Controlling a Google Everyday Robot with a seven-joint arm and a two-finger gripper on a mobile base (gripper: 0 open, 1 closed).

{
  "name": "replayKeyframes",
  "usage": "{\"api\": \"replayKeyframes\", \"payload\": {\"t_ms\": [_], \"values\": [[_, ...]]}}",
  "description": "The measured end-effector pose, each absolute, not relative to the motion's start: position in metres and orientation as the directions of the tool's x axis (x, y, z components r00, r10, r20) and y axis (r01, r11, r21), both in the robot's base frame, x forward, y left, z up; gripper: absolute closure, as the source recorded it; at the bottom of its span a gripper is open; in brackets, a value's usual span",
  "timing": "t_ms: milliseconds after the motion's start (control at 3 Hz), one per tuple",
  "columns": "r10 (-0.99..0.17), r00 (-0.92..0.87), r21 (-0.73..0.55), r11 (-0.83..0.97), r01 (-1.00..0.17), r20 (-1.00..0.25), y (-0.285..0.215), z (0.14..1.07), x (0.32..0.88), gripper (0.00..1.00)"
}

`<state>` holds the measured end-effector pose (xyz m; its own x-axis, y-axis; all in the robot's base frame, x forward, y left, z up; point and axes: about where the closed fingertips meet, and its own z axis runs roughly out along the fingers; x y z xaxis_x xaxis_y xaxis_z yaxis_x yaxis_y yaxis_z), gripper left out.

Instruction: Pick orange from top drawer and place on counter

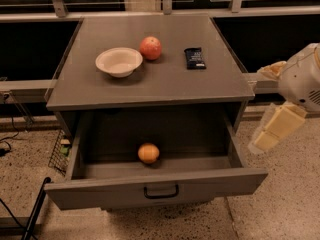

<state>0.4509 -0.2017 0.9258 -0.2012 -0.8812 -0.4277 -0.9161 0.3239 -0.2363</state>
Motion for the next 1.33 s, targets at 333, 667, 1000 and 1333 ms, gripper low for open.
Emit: {"api": "replayKeyframes", "payload": {"t_ms": [333, 667, 1000, 1333], "values": [[-0.853, -0.191, -0.218, 0.329, -0.919, -0.485, -0.188, 0.905, 0.461, 0.15], [-0.822, -0.188, -0.180, 0.330, -0.927, -0.538, -0.172, 0.879, 0.474, 0.13], [-0.801, -0.193, -0.138, 0.323, -0.936, -0.567, -0.152, 0.849, 0.489, 0.11], [-0.799, -0.194, -0.134, 0.323, -0.937, -0.569, -0.151, 0.846, 0.491, 0.16]]}}
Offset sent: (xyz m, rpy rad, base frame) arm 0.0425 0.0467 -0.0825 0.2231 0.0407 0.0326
